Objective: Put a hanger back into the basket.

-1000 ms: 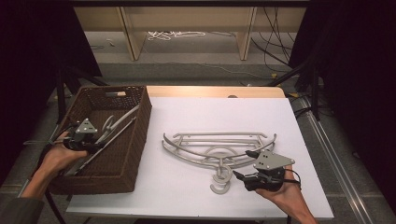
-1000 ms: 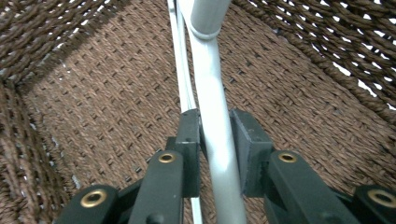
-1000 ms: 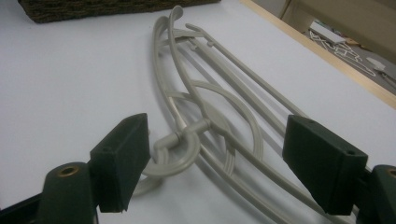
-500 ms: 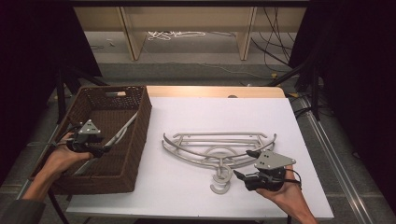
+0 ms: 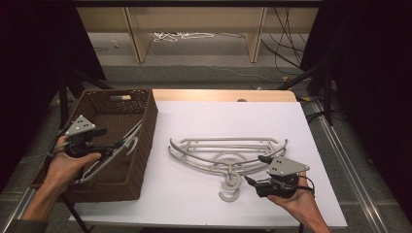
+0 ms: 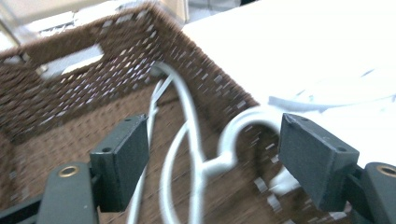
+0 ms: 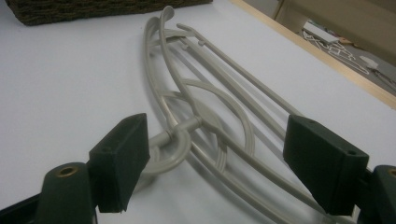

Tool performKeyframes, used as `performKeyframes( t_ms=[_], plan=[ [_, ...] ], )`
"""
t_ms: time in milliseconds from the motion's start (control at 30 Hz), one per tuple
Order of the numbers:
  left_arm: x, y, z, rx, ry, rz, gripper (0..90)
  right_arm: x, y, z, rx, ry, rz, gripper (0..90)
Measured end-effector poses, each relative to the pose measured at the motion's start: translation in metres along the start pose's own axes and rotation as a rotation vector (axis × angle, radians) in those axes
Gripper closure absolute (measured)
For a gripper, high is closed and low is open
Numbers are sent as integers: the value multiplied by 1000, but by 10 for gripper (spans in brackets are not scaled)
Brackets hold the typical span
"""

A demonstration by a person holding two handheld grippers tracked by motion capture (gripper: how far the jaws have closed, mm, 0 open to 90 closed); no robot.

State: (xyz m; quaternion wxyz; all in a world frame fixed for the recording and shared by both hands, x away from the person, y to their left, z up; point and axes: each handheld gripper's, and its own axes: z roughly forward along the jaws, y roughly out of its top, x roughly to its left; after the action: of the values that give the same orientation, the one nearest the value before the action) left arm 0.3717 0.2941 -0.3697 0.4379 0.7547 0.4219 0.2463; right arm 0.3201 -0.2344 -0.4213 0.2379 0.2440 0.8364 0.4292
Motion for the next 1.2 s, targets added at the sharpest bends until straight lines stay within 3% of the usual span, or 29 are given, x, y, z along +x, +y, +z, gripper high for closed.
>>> performKeyframes(
  t_ms=[167, 400, 767, 867, 1033, 1133, 1200],
  plan=[
    [-15, 8, -3, -66, -12, -30, 183, 0, 1, 2, 1, 0, 0, 228],
    [-53, 19, -8, -187, -70, -49, 165, 0, 0, 2, -13, -9, 8, 214],
    [-90, 9, 14, -246, -165, -52, 164, 0, -1, 3, -27, -8, 29, 206],
    [-101, 5, 18, -267, -185, -41, 160, -1, -2, 3, -53, -21, 51, 201],
    [-121, -6, 22, -285, -215, 13, 159, -4, -4, 1, -99, -34, 107, 196],
    [-130, -12, 26, -294, -217, 20, 159, -5, -4, 0, -126, -36, 137, 194],
    [-135, -20, 32, -289, -213, 32, 159, -7, -5, 0, -141, -46, 130, 191]
  ],
)
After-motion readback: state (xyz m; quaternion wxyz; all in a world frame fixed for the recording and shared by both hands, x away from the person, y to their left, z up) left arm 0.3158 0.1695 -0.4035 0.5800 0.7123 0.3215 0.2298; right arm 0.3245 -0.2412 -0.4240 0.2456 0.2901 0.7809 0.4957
